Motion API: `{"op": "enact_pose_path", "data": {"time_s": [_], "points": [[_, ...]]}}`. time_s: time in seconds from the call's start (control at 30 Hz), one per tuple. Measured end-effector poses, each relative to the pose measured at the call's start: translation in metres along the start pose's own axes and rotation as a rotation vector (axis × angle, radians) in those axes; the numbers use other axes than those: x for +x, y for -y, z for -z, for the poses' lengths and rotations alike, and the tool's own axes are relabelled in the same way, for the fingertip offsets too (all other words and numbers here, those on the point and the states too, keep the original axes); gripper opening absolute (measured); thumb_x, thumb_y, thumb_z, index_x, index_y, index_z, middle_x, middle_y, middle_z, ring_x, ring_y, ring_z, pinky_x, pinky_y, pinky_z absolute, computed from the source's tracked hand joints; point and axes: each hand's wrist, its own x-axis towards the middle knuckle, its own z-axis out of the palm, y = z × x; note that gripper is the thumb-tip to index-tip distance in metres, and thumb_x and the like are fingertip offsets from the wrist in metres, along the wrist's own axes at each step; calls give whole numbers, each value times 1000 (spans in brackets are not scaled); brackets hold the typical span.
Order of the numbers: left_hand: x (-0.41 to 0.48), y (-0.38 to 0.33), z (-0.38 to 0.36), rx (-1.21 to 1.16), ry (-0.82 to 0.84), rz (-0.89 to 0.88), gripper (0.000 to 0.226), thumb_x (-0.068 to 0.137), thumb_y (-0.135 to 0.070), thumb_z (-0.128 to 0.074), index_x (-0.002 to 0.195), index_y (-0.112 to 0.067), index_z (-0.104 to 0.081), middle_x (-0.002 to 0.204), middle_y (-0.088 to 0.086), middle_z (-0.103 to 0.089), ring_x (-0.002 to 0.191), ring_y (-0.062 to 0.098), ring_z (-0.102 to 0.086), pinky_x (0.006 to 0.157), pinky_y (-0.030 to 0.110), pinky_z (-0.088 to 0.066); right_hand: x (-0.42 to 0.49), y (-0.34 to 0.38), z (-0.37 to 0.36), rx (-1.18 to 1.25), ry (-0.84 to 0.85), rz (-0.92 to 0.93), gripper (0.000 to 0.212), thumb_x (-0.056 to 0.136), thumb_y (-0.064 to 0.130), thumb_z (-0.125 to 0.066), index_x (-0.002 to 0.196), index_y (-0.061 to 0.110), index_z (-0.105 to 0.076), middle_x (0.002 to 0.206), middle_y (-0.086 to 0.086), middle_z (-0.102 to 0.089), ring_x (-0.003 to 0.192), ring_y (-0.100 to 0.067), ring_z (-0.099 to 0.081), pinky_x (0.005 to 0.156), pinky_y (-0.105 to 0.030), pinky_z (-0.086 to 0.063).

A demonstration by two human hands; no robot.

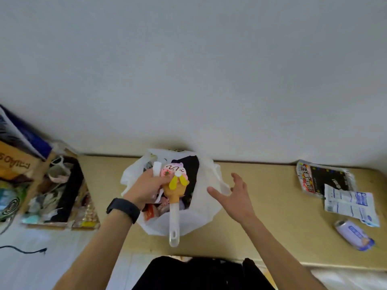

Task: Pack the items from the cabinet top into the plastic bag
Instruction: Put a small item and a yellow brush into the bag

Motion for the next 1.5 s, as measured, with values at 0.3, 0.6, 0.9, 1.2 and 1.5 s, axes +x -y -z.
{"op": "enact_pose_path", "data": {"time_s": [0.3, 0.6, 0.9, 1.2, 1.5], "points": [[103, 58, -3, -472, -193, 389, 24, 90, -10, -65, 112, -11, -54, 108, 17, -62, 96, 34, -61, 62, 47, -55, 13, 34, -22, 36, -107, 22, 32, 100, 38, -39, 90, 13, -56, 90, -2, -65, 79, -19, -60, 71, -35, -48], [78, 52, -8, 413, -317, 58, 91, 72, -38, -63, 151, -14, -24, 150, 14, -37, 136, 36, -37, 112, 45, -33, 0, 45, -19, 238, -147, 58, 31, 100, 33, -45, 82, 14, -61, 85, 11, -69, 72, -6, -59, 62, -23, -40], [32, 43, 51, 1683, -145, -159, 55, 87, -26, -50, 142, -28, -45, 162, 4, -14, 150, 29, 2, 116, 62, 3, 18, 66, -38, 341, -207, 71, 31, 99, 30, -43, 78, 7, -45, 71, -3, -49, 66, -19, -46, 61, -34, -38], [37, 14, 45, 1409, -138, -271, 54, 93, -30, -47, 146, -28, -36, 160, 4, -19, 146, 26, -16, 114, 45, -25, 2, 31, 1, 173, -155, 184, 30, 96, 30, -58, 124, 34, -51, 103, 12, -65, 88, -3, -65, 64, -17, -46], [62, -35, -125, 1105, 27, -790, 53, 98, -31, -49, 148, -25, -34, 155, 4, -32, 141, 26, -29, 113, 45, -34, -35, -48, 64, -55, -425, 237, 31, 94, 31, -62, 126, 32, -60, 119, 25, -56, 115, -2, -51, 93, -17, -37]]}}
